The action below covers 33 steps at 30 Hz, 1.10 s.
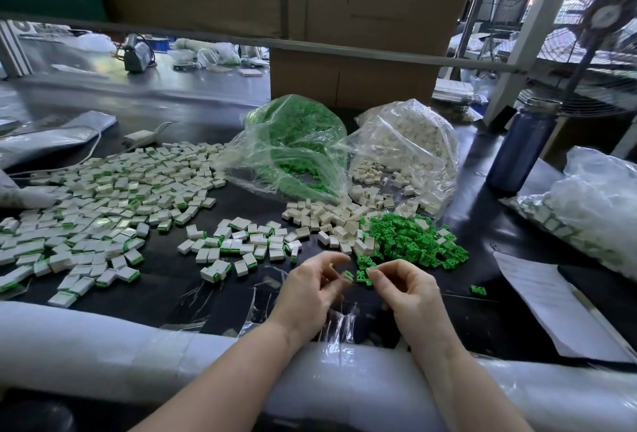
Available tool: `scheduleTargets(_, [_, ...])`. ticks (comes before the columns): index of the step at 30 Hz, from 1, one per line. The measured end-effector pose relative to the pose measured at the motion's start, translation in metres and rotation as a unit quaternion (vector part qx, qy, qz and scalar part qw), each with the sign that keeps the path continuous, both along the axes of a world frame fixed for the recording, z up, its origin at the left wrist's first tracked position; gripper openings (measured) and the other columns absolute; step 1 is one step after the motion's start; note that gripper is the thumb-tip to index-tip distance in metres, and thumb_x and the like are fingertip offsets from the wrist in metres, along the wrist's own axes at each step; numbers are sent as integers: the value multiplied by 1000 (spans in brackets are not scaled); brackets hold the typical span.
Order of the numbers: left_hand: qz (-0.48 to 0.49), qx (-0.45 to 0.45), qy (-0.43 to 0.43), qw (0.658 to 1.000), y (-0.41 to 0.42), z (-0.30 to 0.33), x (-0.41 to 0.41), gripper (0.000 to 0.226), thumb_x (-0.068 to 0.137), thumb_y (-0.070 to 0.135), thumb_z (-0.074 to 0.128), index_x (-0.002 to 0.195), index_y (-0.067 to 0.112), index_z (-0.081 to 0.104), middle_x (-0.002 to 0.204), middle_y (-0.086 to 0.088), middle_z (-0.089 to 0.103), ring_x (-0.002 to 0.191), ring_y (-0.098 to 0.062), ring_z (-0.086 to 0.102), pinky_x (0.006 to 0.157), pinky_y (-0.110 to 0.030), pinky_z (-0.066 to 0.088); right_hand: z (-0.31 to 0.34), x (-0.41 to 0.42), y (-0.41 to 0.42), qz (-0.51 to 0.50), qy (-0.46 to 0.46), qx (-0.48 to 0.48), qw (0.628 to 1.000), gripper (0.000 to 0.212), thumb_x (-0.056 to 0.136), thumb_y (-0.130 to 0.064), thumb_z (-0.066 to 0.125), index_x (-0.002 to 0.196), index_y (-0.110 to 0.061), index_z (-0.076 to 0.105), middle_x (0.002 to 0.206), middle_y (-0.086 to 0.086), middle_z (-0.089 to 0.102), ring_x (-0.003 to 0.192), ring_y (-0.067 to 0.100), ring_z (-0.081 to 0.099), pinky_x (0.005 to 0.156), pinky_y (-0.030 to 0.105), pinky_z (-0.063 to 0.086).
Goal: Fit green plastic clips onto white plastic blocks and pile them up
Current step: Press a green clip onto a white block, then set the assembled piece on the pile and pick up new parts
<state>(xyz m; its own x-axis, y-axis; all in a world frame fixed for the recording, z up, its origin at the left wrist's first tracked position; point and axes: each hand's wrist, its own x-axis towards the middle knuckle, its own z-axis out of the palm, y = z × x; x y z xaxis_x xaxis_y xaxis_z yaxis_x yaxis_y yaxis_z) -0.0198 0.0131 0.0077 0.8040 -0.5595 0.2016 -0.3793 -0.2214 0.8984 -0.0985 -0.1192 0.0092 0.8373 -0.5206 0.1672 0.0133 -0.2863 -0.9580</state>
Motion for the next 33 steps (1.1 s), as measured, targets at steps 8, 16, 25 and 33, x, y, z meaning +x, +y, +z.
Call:
scheduleTargets(8, [156,4,-19,988,2,-5,9,31,86,1,60,113,16,64,108,2,50,95,-8,57,96,-18,44,-4,1,-6,-109,12,-23,994,16,83,-9,68,69,-17,66,65,-2,64,63,8,56,59,16,44])
scheduleTargets(16, [169,145,-36,974,-1,-8,10,46,90,14,58,133,7,44,138,-7,20,119,-20,42,100,-11,21,-6,2,-9,-140,22,-45,989,15,82,-10,69,68,-16,66,63,-2,63,61,8,54,58,19,42])
scheduleTargets(25, [151,235,-131,951,-4,-10,7,55,94,22,51,144,10,29,147,-1,7,141,-21,7,117,-29,10,-11,6,-11,-154,75,-114,979,10,87,-8,62,84,-12,70,88,3,66,86,20,59,77,30,46])
scheduleTargets(33, [35,266,-201,942,-9,-18,9,50,96,11,38,145,19,29,155,5,20,142,-10,12,115,-22,5,-14,10,-3,-75,157,-292,940,41,94,-4,43,122,-28,61,129,-18,53,118,10,41,98,24,31])
